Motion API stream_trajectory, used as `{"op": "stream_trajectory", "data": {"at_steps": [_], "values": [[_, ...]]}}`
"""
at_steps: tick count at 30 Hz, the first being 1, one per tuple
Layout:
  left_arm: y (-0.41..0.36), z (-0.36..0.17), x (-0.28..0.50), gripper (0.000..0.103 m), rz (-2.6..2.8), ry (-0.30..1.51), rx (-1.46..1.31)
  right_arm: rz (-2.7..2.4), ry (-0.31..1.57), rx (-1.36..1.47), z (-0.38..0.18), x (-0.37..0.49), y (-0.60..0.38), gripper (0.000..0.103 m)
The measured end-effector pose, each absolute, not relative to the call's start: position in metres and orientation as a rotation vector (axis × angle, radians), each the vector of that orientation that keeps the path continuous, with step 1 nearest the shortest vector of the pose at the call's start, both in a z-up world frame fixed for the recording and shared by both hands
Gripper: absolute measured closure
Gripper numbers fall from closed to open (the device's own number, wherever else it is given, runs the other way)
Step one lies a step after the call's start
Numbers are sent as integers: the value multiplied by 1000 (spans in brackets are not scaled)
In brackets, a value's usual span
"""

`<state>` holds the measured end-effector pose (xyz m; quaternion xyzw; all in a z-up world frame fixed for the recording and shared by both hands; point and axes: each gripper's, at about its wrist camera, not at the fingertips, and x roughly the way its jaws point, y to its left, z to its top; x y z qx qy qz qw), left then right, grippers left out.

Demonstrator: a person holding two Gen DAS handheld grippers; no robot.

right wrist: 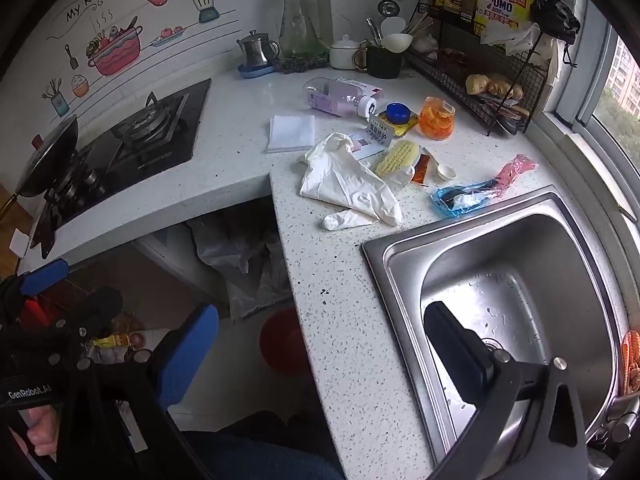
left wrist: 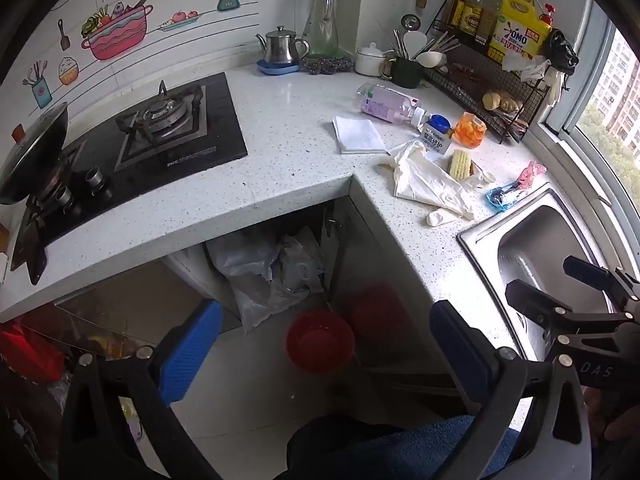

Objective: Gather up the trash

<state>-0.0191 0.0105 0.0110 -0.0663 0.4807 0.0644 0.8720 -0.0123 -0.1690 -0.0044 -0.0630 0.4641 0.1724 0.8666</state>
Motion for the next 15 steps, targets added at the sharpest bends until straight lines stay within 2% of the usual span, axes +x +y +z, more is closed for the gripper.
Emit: {"op": "stream_trajectory", "data": {"at_steps": [15], "values": [[14, 6, -22, 0, 143, 1014, -138, 378, 973, -132, -7, -13, -165, 0]]}}
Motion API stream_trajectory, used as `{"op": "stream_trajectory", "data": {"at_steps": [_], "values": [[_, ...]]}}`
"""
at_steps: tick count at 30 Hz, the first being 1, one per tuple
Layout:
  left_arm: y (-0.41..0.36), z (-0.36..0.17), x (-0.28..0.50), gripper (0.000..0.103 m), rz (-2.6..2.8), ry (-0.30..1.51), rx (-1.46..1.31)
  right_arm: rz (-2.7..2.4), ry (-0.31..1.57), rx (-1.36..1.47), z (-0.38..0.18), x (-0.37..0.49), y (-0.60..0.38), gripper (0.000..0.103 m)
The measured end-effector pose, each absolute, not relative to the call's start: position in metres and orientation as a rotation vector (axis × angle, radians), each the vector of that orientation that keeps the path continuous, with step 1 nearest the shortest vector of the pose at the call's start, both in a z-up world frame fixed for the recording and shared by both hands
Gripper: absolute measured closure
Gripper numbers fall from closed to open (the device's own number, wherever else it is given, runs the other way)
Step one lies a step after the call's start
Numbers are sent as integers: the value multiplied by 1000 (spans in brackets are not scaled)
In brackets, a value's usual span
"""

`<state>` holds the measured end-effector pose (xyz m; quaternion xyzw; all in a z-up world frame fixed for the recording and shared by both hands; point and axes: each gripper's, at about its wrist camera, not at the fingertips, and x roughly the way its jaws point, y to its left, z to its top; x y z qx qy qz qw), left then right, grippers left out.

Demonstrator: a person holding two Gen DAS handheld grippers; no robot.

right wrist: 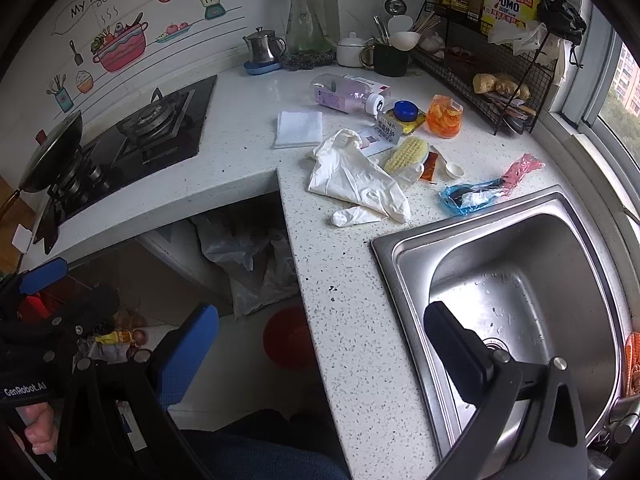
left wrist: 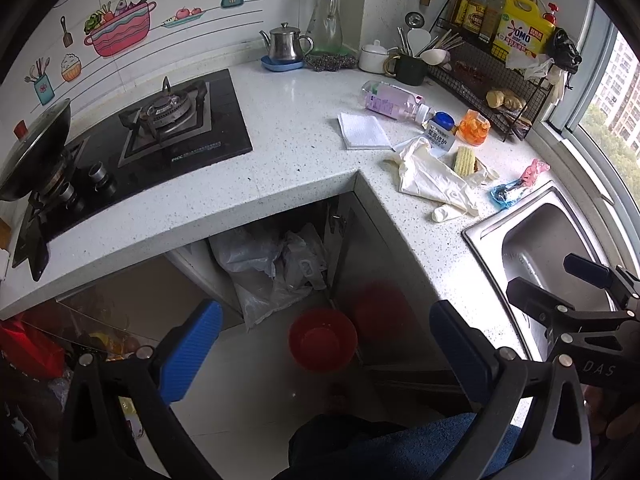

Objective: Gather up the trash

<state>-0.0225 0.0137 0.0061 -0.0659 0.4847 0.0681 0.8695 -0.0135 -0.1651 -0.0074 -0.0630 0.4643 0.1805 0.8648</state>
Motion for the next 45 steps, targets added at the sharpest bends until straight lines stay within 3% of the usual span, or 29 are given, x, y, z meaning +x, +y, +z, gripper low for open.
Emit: {"op": "stream_trajectory", "data": {"at_steps": [45], "values": [[12, -1, -7, 0, 89, 1044, -110, 379, 998, -127, -11, -11, -163, 0]]}}
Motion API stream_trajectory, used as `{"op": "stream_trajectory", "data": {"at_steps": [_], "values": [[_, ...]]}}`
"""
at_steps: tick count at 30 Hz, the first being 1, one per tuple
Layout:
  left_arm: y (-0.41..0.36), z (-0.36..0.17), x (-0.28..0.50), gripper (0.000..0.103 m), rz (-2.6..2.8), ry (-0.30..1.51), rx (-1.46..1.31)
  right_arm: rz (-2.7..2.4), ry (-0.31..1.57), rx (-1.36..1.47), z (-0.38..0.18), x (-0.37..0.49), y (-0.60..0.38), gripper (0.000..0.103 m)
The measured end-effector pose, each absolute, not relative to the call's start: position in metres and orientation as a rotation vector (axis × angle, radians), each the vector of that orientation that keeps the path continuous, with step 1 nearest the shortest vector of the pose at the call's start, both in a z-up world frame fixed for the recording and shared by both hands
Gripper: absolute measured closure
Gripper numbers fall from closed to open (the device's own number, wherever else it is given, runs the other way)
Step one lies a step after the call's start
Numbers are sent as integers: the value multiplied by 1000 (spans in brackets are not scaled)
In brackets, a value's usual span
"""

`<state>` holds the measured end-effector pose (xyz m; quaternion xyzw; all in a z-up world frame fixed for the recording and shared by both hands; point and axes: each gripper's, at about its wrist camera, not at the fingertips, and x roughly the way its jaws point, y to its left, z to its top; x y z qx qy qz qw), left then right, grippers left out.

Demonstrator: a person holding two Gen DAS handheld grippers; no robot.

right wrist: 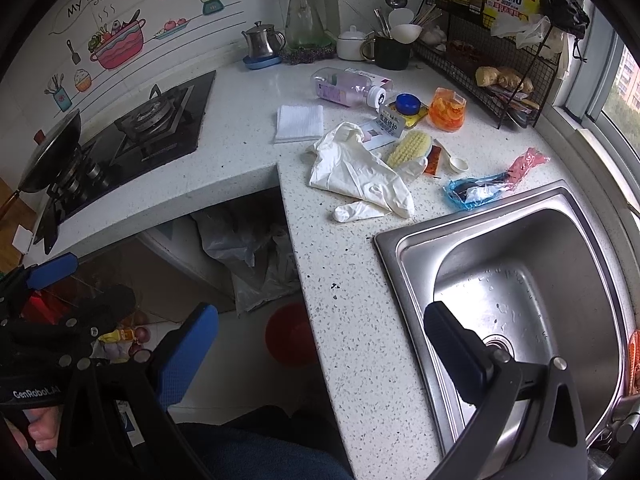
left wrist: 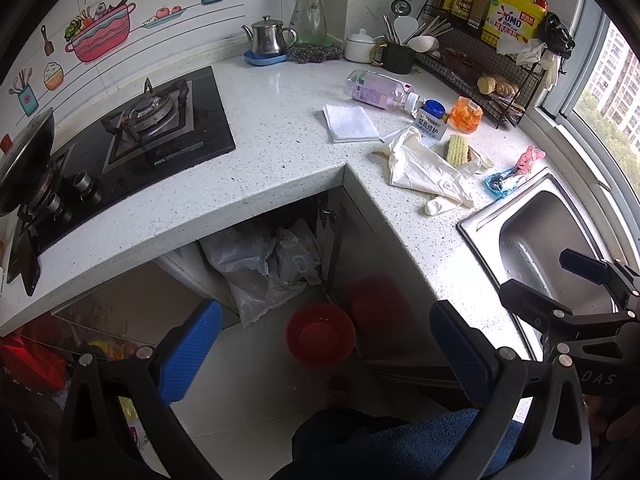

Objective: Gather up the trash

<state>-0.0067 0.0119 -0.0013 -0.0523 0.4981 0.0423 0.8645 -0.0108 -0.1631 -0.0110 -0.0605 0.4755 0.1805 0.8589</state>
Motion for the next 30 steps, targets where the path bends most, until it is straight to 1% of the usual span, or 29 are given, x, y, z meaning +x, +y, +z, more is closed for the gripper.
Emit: {"op": "stream_trajectory", "data": {"at_steps": [8, 15, 22, 30], "values": [[10, -1, 2, 0, 63, 1055, -106, 368, 998, -114, -11, -7, -166, 0], [11, 1, 28, 0, 46, 1056, -88, 352, 966, -126, -5, 8, -167, 0], [22, -3, 60, 0, 42, 1069, -77, 348, 960, -129, -12, 49, -173, 0], [31, -23, 105, 0, 43, 1112, -86, 461, 997, -191, -32, 101, -148, 0]]}}
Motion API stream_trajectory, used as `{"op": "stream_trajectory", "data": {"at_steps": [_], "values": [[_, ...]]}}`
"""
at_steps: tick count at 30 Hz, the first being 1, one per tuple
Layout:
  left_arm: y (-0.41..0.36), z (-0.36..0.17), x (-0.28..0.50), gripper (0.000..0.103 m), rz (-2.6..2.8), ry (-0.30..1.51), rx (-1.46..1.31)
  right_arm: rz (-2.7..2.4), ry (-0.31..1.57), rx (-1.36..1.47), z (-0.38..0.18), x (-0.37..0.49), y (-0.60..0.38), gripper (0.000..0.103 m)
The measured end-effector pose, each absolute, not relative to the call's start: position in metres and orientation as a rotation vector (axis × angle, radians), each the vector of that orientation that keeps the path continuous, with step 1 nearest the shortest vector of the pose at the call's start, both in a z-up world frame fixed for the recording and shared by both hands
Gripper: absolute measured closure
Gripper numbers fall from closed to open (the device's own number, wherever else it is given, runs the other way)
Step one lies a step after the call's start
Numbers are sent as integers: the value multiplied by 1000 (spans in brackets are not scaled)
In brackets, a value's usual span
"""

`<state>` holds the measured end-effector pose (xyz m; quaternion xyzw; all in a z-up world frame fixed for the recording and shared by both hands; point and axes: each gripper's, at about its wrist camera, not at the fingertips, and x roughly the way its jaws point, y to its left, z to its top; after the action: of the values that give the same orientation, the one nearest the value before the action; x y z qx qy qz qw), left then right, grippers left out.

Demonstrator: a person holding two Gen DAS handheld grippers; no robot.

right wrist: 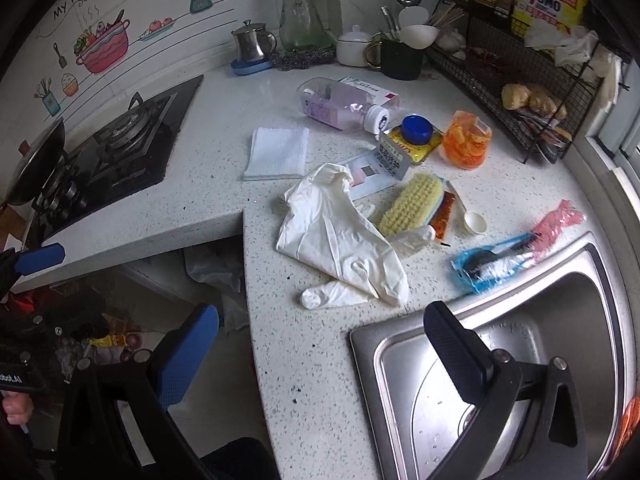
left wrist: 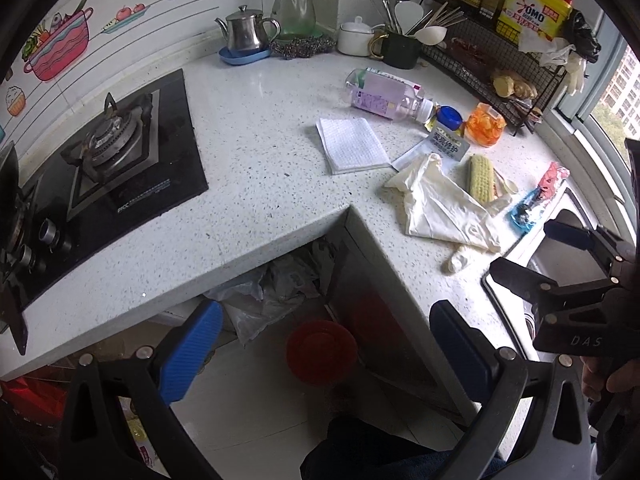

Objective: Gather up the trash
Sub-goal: 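Move the right tool toward the white gloves and grasp them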

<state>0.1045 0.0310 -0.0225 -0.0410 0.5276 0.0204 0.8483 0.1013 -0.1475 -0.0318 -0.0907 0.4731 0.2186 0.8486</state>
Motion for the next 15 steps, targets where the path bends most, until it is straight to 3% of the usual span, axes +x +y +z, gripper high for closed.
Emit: {"op": "stream_trajectory", "data": {"at_steps": [15], "values": [[51, -59, 179, 0, 87, 1164, -97, 593, 1060, -436, -70, 186, -102, 0]]}}
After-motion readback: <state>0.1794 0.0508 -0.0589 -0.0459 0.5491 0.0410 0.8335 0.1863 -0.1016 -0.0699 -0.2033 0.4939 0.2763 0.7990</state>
